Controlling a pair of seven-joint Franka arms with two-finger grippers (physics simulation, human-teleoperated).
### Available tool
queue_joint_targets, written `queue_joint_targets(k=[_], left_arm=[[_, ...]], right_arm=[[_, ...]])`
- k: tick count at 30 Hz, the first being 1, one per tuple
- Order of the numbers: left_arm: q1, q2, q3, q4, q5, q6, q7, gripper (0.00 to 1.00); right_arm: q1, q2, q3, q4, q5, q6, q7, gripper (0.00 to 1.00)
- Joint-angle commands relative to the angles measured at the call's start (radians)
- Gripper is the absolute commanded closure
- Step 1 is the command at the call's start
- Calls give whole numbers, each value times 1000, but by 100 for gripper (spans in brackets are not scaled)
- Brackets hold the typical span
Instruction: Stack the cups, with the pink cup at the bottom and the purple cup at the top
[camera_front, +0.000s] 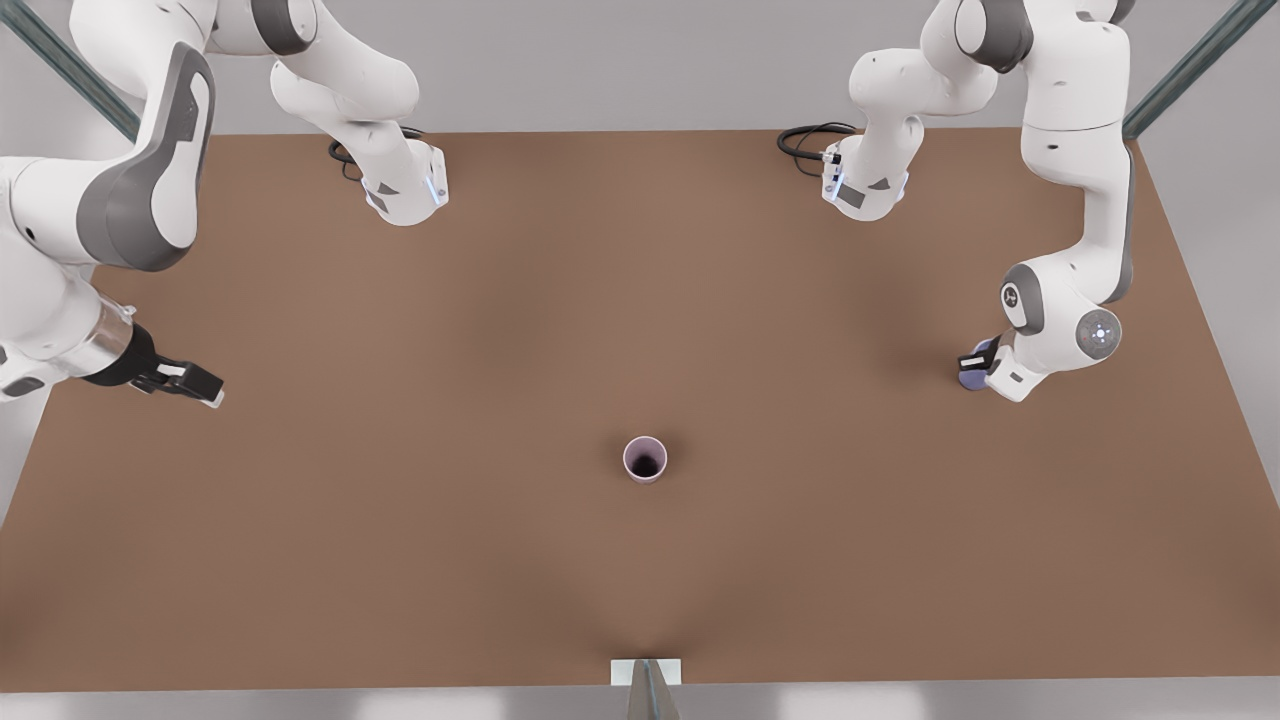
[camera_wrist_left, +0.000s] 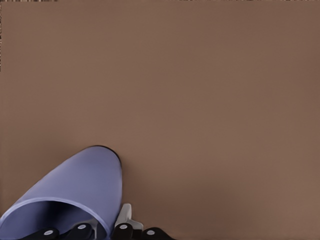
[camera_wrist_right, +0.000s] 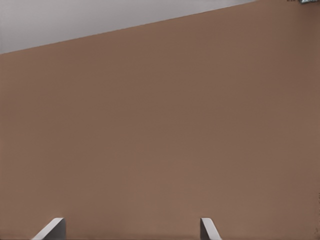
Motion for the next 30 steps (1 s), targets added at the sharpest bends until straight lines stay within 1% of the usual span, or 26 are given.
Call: queue_joint_targets(k=[1, 3, 8, 10, 11, 12, 14, 15, 18, 19, 21, 23, 27, 28, 30], left_arm=[[0, -1, 0, 1, 2, 4, -1, 72], [0, -3, 0, 7, 2, 4, -2, 79], [-4, -23, -10, 54, 4, -14, -10, 79], [-36, -40, -14, 134, -6, -112, -42, 79], [-78, -50, -17, 175, -6, -155, -87, 79], [-87, -64, -58, 218, -10, -190, -146, 79], [-87, -58, -194, 356, -12, -314, -352, 79], [-89, -46, -253, 405, -12, -338, -430, 79], [-95, 78, -444, 628, -21, -373, -700, 79], [-95, 137, -487, 701, -21, -373, -786, 79], [-112, 212, -555, 787, -18, -373, -918, 79], [-142, 230, -557, 812, -24, -362, -932, 79], [-217, 334, -557, 952, -23, -359, -1044, 79], [-234, 367, -557, 1010, -21, -358, -1078, 79], [-254, 382, -557, 1027, -19, -299, -1093, 79]], right_arm=[[1, -1, 0, 0, 1, -2, -128, 0], [2, 2, 0, 0, 7, -1, -126, 0], [4, 1, 1, 0, 9, -1, -128, 0], [4, 4, 3, -1, -6, -1, -128, 0], [4, 4, 1, 0, -8, -1, -128, 0], [2, 2, 3, 0, -6, -1, -128, 0], [2, 2, 3, 0, -6, -1, -128, 0], [2, -1, 1, 0, -8, -7, -129, 0], [1, -7, 1, 2, -12, -22, -131, 0], [-4, -9, 0, 2, -11, -22, -132, 0], [4, -5, 1, 2, -12, -22, -131, 0], [2, 1, 1, 0, -20, -13, -132, 0], [-8, -9, 0, 0, 0, -19, -129, 0], [2, -4, 1, 0, -14, -18, -128, 0], [2, -4, 1, 0, 1, -21, -126, 0]])
